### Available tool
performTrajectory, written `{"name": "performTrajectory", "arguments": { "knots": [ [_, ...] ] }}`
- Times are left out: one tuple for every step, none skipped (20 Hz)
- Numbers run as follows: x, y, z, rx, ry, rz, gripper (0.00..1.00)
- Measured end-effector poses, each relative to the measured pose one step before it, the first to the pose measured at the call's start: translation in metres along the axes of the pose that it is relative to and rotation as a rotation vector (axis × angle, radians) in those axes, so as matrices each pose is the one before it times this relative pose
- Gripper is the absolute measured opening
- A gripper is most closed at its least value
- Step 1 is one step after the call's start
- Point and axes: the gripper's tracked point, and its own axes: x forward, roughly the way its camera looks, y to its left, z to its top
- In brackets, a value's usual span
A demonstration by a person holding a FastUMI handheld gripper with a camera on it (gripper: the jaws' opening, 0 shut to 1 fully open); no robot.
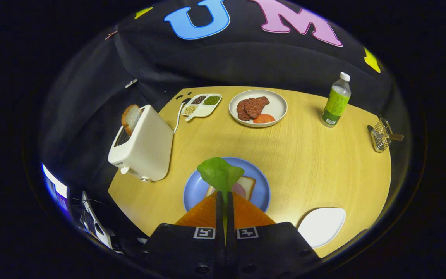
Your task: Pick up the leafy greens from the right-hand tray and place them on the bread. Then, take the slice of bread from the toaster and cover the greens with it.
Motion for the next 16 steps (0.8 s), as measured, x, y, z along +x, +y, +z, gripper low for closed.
{"name": "performTrajectory", "arguments": {
  "knots": [
    [0.01033, -0.00037, -0.00239, 0.00282, 0.0203, -0.00455, 0.06],
    [0.00916, 0.00003, -0.00161, 0.00231, 0.01648, -0.00085, 0.06],
    [0.00811, 0.00063, -0.00099, 0.00055, 0.00948, 0.00165, 0.06],
    [0.00733, -0.0002, -0.00105, -0.00065, 0.00691, 0.00047, 0.05],
    [0.00667, 0.00085, 0.00001, -0.00149, 0.00519, -0.00004, 0.05],
    [0.00467, 0.00047, -0.0019, -0.00249, 0.00703, 0.00006, 0.06],
    [0.00437, -0.00043, -0.00174, -0.00288, 0.00944, -0.0041, 0.06],
    [0.00273, -0.00073, -0.00149, -0.00288, 0.00672, -0.00576, 0.08],
    [0.00447, -0.00191, -0.00144, -0.00279, 0.00383, -0.00956, 0.11],
    [0.00213, -0.00061, -0.00081, -0.00125, 0.00375, -0.00161, 0.14],
    [0.00179, -0.00015, -0.00025, -0.00011, 0.00071, -0.00545, 0.16],
    [-0.00029, 0.00045, 0.00042, -0.00136, -0.00035, 0.00127, 0.19],
    [0.00131, 0.00106, -0.00004, -0.00101, -0.00124, 0.0035, 0.25],
    [0.0015, 0.00053, -0.00036, -0.00147, -0.0003, 0.00066, 0.27],
    [0.00033, 0.0009, -0.00053, -0.00105, 0.00077, 0.00403, 0.35],
    [0.00029, 0.00002, -0.00025, -0.00236, 0.00147, -0.00225, 0.4]
  ]
}}
